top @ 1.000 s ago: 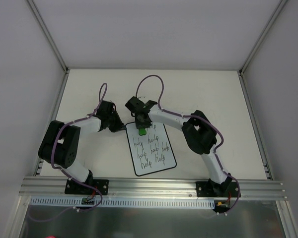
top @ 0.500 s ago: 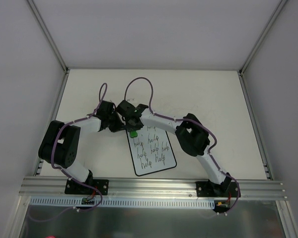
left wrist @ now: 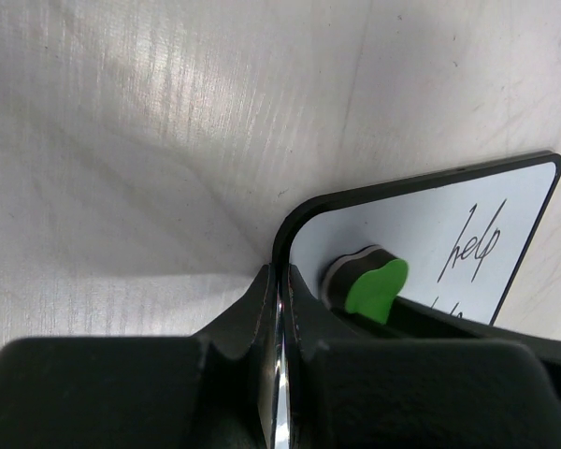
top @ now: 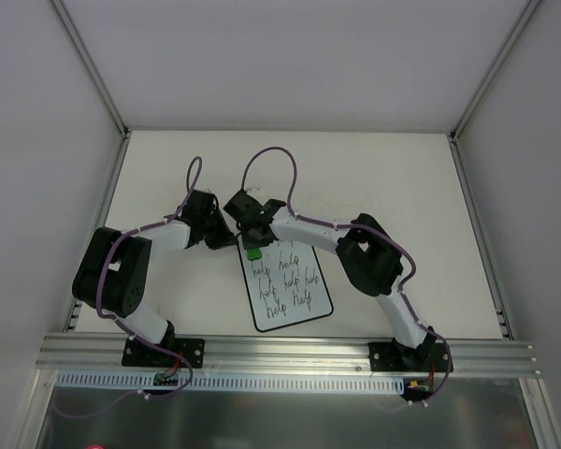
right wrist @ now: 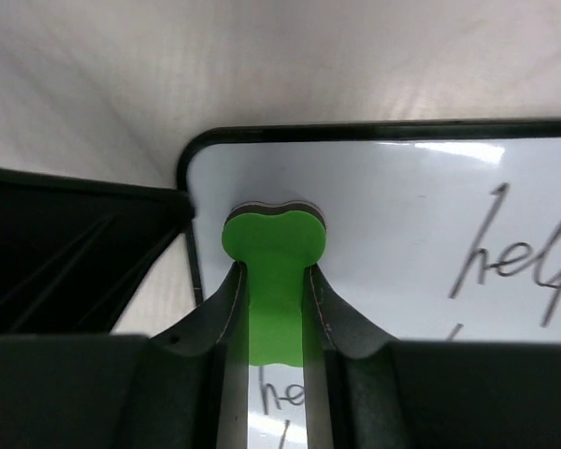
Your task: Erase the whiteboard
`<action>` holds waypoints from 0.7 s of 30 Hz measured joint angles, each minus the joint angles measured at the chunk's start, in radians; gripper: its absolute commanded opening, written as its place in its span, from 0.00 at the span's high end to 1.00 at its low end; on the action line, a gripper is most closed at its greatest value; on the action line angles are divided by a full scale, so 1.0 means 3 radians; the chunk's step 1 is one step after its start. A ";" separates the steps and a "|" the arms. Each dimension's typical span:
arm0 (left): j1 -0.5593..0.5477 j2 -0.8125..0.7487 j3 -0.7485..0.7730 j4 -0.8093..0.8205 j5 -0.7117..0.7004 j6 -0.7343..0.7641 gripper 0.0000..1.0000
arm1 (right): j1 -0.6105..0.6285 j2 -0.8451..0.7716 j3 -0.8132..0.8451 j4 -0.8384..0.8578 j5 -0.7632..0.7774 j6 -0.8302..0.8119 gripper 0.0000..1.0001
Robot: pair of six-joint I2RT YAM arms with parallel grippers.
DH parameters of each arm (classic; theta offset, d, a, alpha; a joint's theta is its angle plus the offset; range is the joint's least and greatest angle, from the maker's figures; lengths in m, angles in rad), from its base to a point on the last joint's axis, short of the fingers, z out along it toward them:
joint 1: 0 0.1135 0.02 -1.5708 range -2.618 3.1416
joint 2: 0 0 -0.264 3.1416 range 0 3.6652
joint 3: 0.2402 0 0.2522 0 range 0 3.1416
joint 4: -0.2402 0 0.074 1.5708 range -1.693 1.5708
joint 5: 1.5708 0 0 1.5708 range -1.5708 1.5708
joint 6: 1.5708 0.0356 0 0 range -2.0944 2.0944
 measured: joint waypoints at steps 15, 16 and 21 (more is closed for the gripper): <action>0.0000 0.0000 -0.0009 0.0015 0.0006 -0.0001 1.00 | -0.0346 -0.0310 -0.0507 0.0184 0.0009 -0.0086 1.00; 0.0000 0.0000 -0.0009 0.0017 0.0006 -0.0001 1.00 | -0.0340 -0.0315 -0.0516 0.0196 0.0008 -0.0090 1.00; 0.0000 0.0001 -0.0010 0.0017 0.0006 -0.0004 1.00 | -0.0303 -0.0348 -0.0579 0.0252 0.0028 -0.0126 1.00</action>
